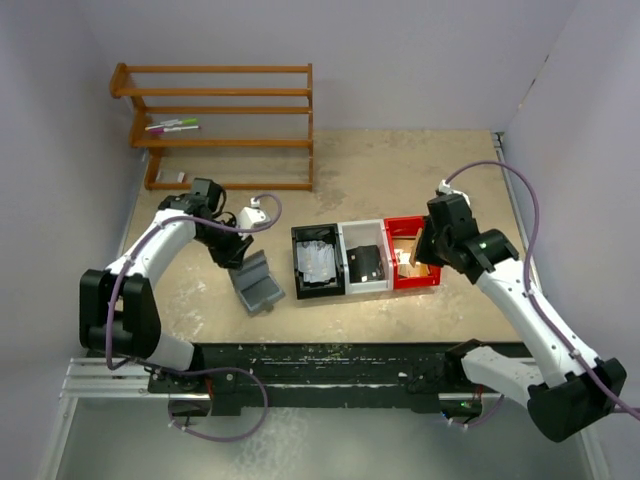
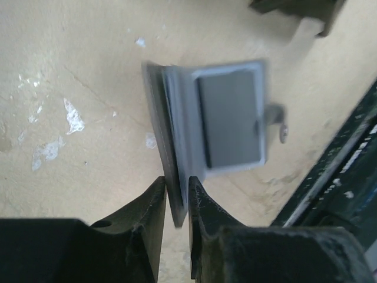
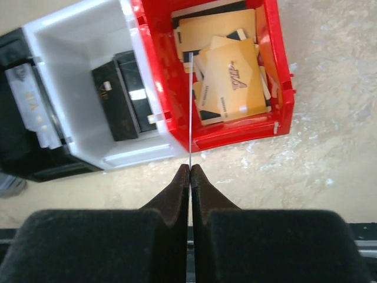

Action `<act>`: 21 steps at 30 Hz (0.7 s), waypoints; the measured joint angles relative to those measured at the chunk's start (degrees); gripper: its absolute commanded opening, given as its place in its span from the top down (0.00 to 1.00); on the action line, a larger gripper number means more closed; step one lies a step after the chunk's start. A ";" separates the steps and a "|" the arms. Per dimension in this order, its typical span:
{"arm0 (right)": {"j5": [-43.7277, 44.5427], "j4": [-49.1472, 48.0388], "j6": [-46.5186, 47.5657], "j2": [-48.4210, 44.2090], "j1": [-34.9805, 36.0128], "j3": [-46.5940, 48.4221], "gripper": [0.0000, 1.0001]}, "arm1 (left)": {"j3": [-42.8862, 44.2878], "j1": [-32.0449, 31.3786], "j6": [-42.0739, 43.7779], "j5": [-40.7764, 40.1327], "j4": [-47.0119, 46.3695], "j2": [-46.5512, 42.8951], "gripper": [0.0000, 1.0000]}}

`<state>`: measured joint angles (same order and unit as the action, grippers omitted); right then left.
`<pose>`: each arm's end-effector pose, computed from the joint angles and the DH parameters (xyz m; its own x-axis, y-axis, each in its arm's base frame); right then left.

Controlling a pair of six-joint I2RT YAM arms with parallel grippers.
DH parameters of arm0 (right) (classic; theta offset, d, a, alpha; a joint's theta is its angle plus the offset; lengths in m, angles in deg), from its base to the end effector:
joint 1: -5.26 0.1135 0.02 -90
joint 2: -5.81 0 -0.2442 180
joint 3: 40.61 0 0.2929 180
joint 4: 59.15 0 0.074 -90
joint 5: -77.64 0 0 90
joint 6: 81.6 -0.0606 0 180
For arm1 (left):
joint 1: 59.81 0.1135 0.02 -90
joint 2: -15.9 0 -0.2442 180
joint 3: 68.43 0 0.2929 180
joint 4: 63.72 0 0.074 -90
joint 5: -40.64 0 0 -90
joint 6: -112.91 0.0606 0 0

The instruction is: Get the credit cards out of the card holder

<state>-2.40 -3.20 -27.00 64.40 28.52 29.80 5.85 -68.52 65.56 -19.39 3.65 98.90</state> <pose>0.2571 0.0991 0.2888 -0.6807 0.3284 -0.6548 0.1465 0.9368 0.3176 0.3020 -0.0769 0.1887 -0.5364 0.6759 -0.5053 0.8339 0.5168 -0.1938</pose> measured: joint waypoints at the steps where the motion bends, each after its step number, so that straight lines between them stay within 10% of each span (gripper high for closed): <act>1: 1.11 0.22 0.31 0.96 -0.11 0.00 1.00 | -0.83 -0.02 0.74 -1.60 -0.90 1.07 0.69; 8: 4.48 -1.01 3.17 11.15 -0.48 0.00 1.00 | -3.50 -0.04 3.48 -6.62 -7.89 1.29 0.50; 12: 4.11 -3.34 5.18 15.93 -0.57 0.00 1.00 | -3.87 -0.07 4.33 -6.05 -10.23 -3.50 0.05; 14: 3.39 -4.83 6.08 17.40 -0.76 0.00 1.00 | -3.80 -0.07 4.15 -5.22 -10.21 -5.09 0.00; 21: 2.38 -7.28 7.61 19.50 -2.19 -0.02 0.47 | -3.74 0.20 -2.67 -4.61 -13.77 -6.91 0.01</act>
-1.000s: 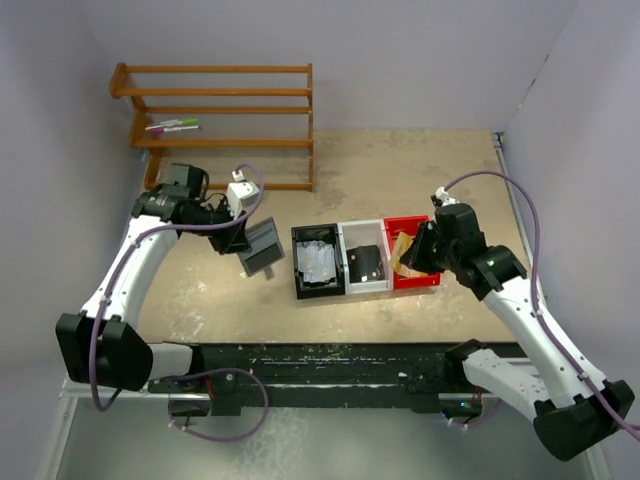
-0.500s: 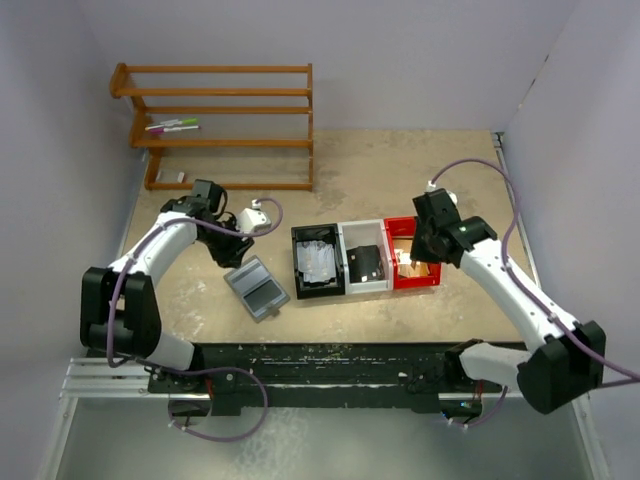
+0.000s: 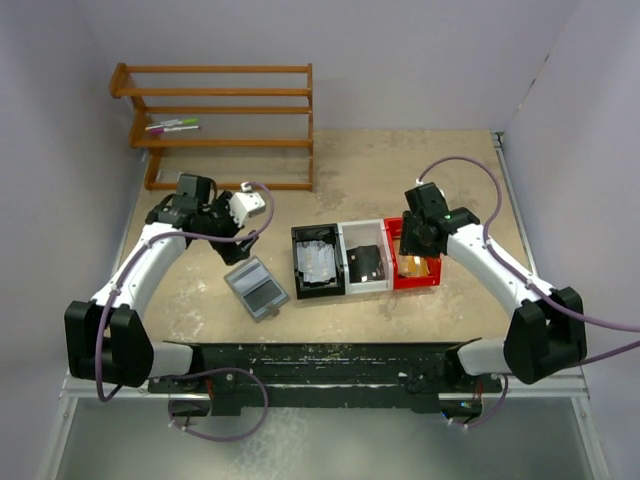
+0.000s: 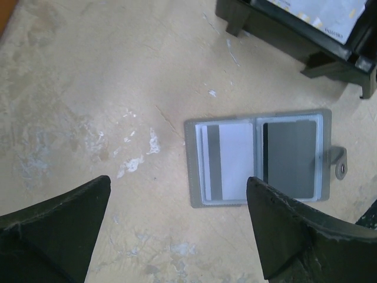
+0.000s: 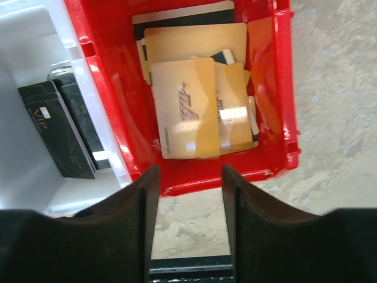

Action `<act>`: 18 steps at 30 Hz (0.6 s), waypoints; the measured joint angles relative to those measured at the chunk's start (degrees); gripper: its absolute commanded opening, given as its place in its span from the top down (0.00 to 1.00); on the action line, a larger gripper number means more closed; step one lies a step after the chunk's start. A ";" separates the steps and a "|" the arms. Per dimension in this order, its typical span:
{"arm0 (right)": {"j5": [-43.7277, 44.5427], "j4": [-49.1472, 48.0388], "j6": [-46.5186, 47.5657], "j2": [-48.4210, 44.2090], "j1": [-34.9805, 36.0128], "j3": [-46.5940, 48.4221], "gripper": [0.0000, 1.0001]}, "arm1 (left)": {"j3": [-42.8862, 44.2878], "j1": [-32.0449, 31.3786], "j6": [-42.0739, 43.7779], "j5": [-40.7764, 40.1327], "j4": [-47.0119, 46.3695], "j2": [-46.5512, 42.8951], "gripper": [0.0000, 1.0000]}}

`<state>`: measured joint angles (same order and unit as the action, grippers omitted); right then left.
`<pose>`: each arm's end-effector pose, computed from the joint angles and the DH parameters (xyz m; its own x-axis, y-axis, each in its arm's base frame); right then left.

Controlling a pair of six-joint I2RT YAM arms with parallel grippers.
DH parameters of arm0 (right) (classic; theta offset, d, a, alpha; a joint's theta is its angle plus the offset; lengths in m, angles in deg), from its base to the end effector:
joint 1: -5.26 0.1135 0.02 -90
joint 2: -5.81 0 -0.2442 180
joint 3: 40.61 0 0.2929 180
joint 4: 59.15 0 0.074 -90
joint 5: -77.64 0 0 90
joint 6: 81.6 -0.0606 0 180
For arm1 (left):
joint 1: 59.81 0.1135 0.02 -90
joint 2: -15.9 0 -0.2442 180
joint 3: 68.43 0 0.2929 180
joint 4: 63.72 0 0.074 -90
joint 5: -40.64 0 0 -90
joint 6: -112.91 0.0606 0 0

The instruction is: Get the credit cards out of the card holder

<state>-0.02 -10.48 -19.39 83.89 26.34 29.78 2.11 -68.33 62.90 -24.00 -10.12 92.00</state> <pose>0.3159 0.1079 0.2023 -0.7995 0.1799 -0.5730 0.1491 0.9837 0.1009 0.3115 -0.0729 0.2116 -0.4250 0.6509 -0.6291 0.8146 0.5780 0.0477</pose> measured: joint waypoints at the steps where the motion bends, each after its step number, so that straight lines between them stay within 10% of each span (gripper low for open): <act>1: 0.20 0.00 -0.09 -0.17 -0.28 0.00 0.43 | 0.07 0.28 -1.16 0.02 -1.01 -0.26 0.01; 9: 4.37 1.29 -1.62 -5.60 -2.03 -0.09 0.09 | 3.67 4.87 -10.21 3.08 -5.18 -0.52 0.01; 18: 16.37 -5.05 -4.26 -21.79 -2.01 -1.22 0.01 | 0.98 12.22 -22.16 4.72 -14.99 -3.21 0.01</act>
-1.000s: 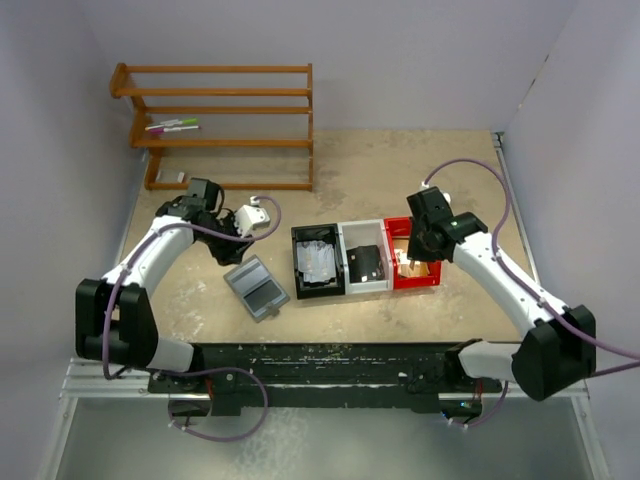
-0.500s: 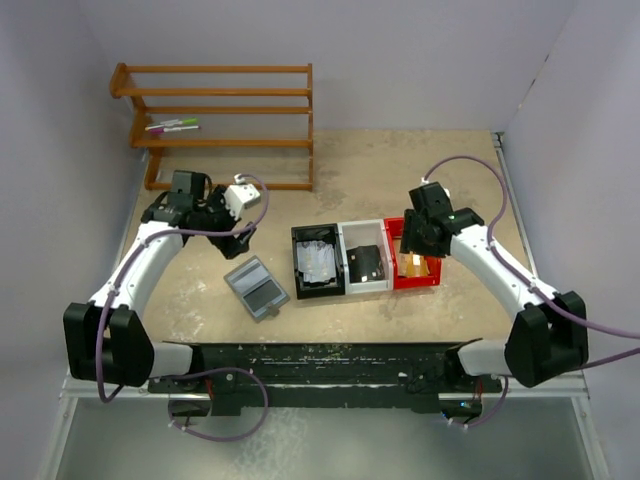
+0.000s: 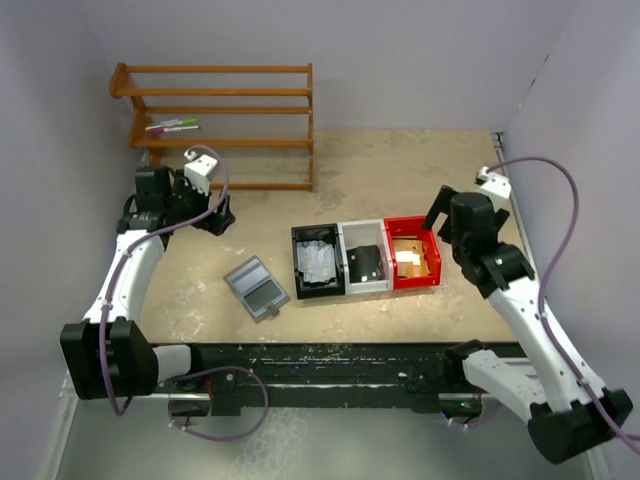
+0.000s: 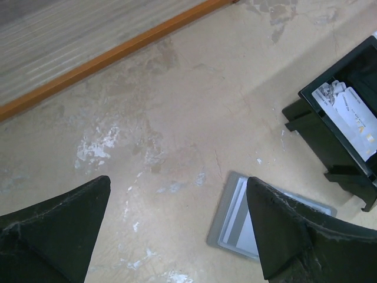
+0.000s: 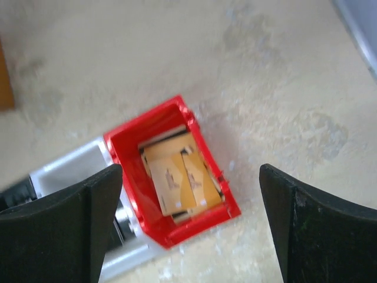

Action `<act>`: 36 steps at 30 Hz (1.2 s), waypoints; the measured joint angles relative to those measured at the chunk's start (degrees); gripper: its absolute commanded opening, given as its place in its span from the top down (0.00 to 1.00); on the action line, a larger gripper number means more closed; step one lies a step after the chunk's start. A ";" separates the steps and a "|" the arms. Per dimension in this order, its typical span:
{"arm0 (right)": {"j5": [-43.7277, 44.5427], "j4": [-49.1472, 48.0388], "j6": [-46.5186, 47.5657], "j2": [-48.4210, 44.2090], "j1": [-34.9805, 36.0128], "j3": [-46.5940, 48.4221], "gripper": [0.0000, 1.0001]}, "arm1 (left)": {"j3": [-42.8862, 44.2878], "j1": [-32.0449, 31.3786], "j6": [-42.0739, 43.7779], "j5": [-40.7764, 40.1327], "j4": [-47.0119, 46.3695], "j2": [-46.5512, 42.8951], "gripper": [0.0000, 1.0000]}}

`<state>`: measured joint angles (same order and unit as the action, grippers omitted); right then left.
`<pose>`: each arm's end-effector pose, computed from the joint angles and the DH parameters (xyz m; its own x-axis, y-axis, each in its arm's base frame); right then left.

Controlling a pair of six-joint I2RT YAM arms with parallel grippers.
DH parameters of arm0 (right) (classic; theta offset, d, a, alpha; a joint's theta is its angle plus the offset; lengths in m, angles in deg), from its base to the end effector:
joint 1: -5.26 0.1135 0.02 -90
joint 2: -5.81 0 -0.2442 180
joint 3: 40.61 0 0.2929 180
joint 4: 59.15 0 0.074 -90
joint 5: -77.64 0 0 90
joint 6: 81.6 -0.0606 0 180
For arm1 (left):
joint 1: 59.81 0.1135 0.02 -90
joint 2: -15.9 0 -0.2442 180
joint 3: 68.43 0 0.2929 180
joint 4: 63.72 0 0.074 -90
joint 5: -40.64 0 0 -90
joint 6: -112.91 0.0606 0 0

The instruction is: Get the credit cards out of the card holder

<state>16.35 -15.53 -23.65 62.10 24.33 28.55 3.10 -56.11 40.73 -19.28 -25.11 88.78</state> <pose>0.2735 0.0637 0.3169 -0.3546 0.3699 -0.8588 0.3443 0.9056 0.2479 0.3391 -0.0085 0.2588 -0.5099 0.2324 -0.8282 0.5080 0.8584 -0.0719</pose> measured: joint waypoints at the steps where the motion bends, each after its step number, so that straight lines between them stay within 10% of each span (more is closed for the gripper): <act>1: 1.81 -2.05 -0.24 -2.21 0.00 -1.22 0.00 | -1.18 0.22 -0.87 -0.26 -1.27 -0.76 0.01; 16: 19.98 -17.81 -1.57 -13.79 0.00 -22.95 0.01 | -28.72 0.35 -10.38 -7.63 -24.83 -19.52 0.01; 36: 21.53 -33.48 7.45 -37.81 -0.02 -41.64 0.01 | -51.06 0.35 -12.26 -12.13 -35.54 -35.95 0.01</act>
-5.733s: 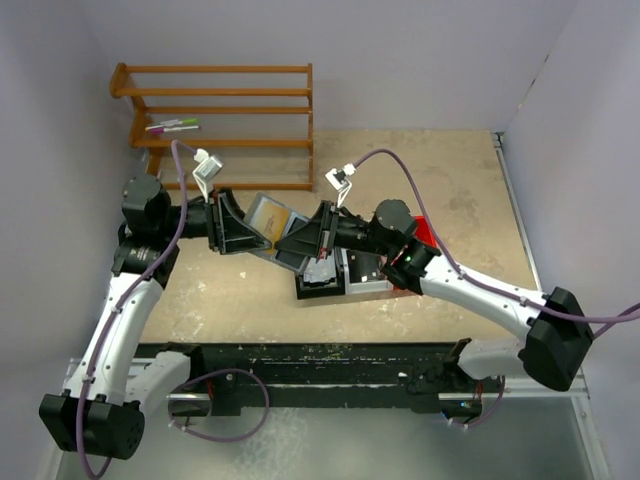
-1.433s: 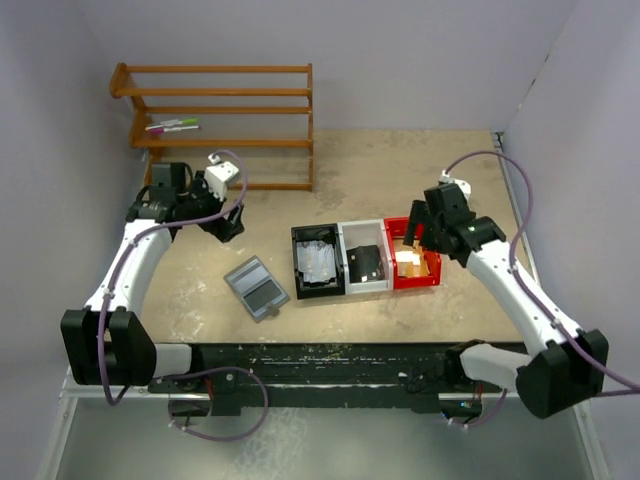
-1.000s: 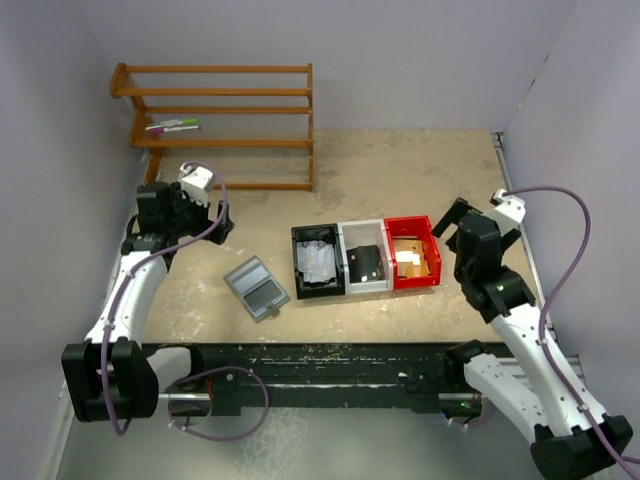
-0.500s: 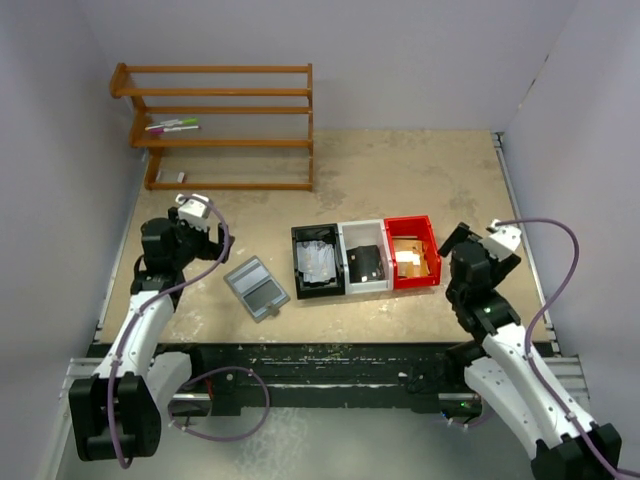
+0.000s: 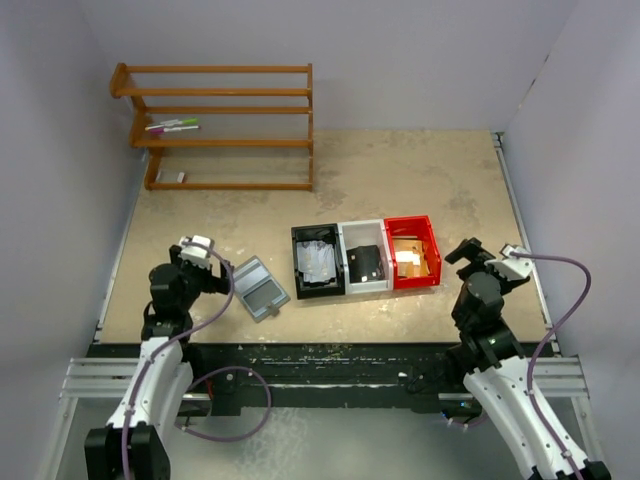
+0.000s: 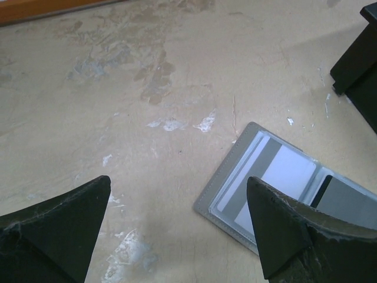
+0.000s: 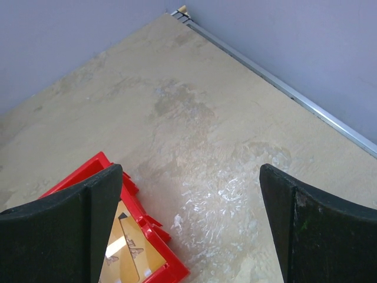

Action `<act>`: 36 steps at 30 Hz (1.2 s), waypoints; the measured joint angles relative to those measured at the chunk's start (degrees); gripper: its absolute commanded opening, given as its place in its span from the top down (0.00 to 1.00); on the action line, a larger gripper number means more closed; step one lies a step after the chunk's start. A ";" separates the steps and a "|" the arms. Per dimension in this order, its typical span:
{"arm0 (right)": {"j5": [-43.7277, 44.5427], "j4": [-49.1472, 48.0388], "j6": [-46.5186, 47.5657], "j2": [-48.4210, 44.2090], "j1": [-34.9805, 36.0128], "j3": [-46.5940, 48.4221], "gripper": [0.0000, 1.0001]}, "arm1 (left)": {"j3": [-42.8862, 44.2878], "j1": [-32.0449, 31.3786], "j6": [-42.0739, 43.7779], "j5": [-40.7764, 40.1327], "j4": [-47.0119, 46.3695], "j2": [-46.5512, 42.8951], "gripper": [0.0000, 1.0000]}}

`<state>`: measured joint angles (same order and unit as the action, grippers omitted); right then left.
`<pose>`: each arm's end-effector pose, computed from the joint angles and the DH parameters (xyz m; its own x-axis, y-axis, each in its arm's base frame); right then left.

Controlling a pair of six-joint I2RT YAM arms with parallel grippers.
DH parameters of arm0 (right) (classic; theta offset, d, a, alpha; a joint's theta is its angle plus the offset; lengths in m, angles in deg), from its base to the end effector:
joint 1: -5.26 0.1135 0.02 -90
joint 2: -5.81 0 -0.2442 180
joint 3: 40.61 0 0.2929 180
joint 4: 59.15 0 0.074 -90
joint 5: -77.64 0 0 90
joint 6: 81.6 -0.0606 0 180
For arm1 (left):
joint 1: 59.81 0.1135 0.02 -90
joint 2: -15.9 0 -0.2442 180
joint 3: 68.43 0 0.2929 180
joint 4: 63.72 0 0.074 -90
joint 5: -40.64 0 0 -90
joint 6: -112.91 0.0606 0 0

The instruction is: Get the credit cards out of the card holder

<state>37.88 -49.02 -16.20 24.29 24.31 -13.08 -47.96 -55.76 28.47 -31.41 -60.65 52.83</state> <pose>0.1952 0.0181 0.2349 0.1993 0.3505 -0.9151 0.4782 0.7803 0.4030 0.2305 -0.0024 0.1332 -0.3103 0.0704 -0.9480 0.2538 0.9672 -0.0112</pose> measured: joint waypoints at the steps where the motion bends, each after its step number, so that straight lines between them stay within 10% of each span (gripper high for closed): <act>1: -0.02 0.00 0.20 -0.15 0.00 0.00 0.00 | -1.36 0.00 -0.04 -0.37 0.09 -1.86 0.01; 17: -1.20 -0.52 4.92 -3.58 0.00 -0.83 0.00 | -5.35 0.00 -1.84 -5.97 -1.95 -10.14 0.01; 36: -23.63 -11.23 24.87 -5.27 -0.04 -10.95 0.00 | -5.46 0.00 -2.01 -7.80 -2.12 -9.73 0.01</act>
<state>14.25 -60.25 8.68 19.02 24.26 -24.03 -53.42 -55.76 26.46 -39.21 -62.77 43.10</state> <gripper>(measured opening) 0.995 0.992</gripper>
